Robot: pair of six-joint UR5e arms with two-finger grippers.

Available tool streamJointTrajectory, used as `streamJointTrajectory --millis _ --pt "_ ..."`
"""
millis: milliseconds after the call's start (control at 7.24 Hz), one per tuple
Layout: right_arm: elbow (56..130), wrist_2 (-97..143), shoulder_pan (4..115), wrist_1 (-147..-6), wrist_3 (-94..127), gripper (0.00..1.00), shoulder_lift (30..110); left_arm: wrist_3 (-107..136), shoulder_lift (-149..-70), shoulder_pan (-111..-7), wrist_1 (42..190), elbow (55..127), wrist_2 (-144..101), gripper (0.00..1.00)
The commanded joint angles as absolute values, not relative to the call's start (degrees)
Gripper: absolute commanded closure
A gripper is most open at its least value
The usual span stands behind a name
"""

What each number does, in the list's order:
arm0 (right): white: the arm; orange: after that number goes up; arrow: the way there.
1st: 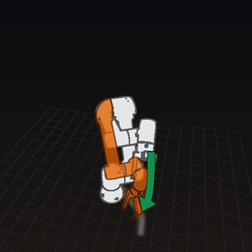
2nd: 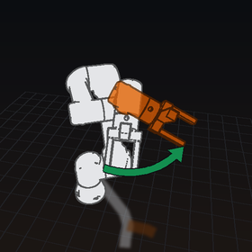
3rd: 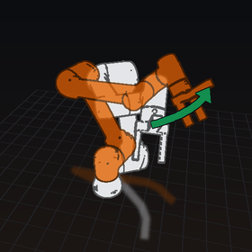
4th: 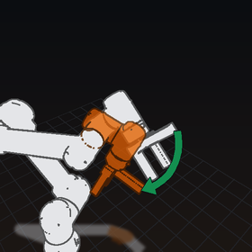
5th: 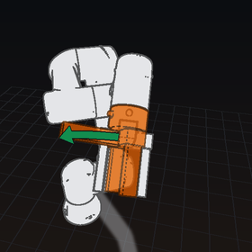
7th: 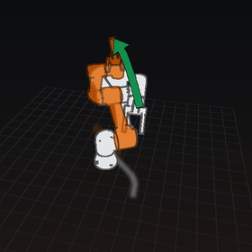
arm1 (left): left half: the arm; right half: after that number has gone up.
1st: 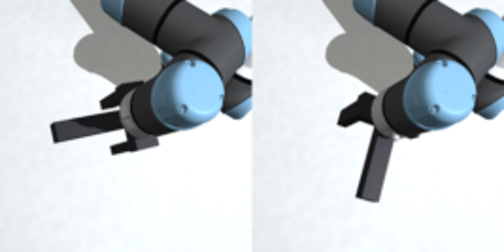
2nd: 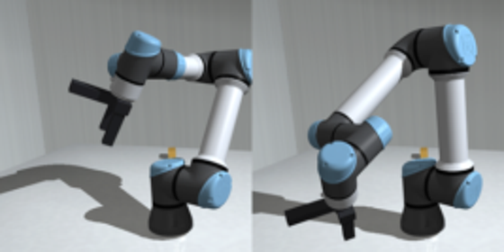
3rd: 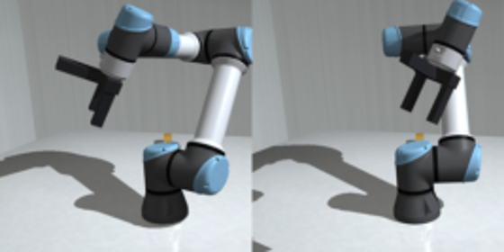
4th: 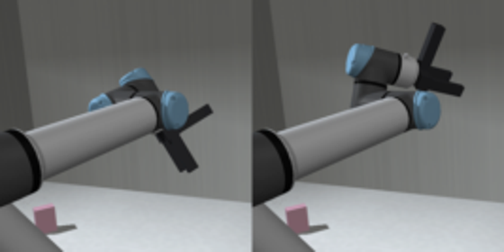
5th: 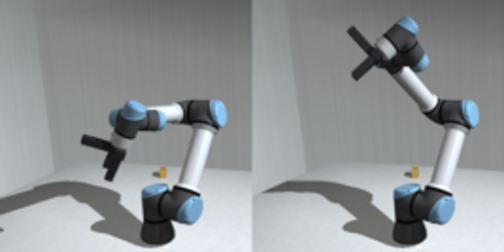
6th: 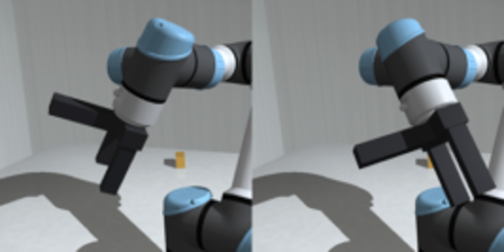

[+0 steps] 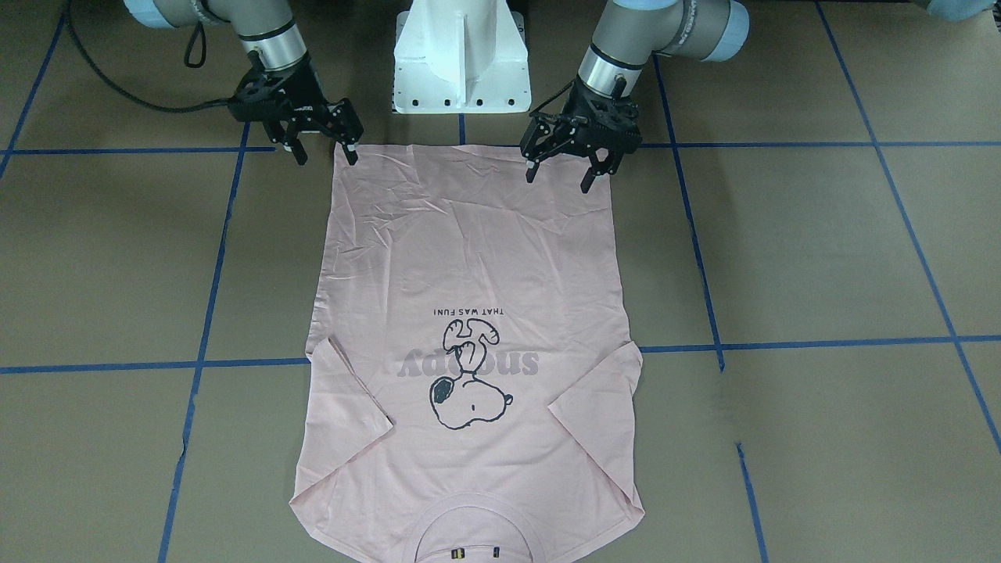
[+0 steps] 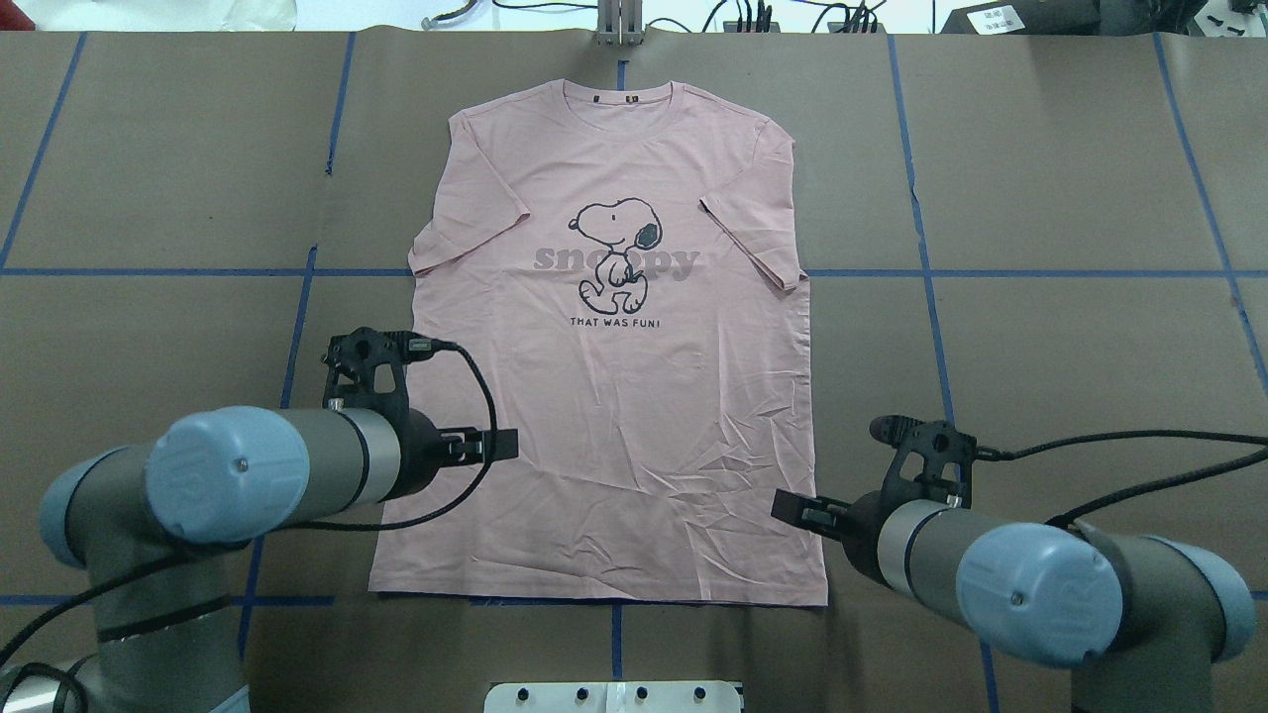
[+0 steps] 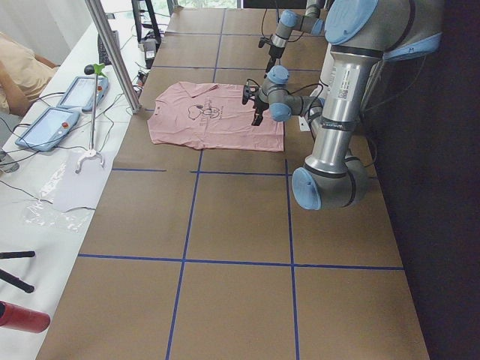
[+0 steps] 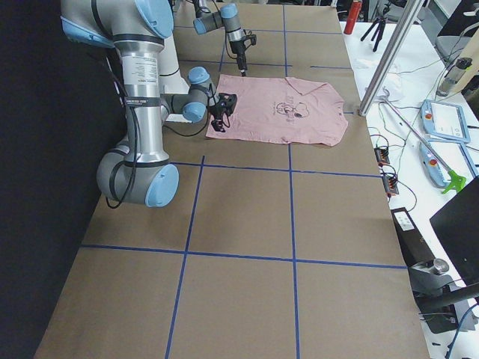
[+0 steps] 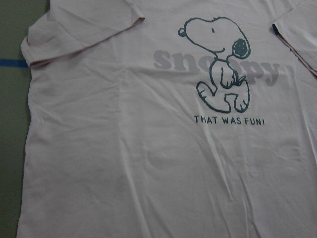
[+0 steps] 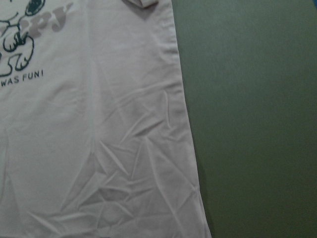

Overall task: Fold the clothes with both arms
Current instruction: 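Move both grippers to the shirt hem nearest the robot and grasp it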

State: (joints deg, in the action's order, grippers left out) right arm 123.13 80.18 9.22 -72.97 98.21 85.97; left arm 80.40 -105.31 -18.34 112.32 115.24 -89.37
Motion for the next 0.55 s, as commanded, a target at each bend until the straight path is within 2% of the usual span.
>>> streamJointTrajectory --millis 0,138,414 --pt "125.3 74.3 2.0 -77.5 103.4 0.15 86.0 91.6 -97.8 -9.6 112.3 117.9 -84.4 0.28" --pt "125.3 73.9 1.8 -77.5 103.4 0.14 86.0 93.1 -95.7 -8.4 112.3 117.9 -83.8 0.36" --pt "125.3 73.4 1.8 -77.5 103.4 0.14 86.0 93.2 -93.5 -7.9 112.2 117.9 -83.8 0.36"
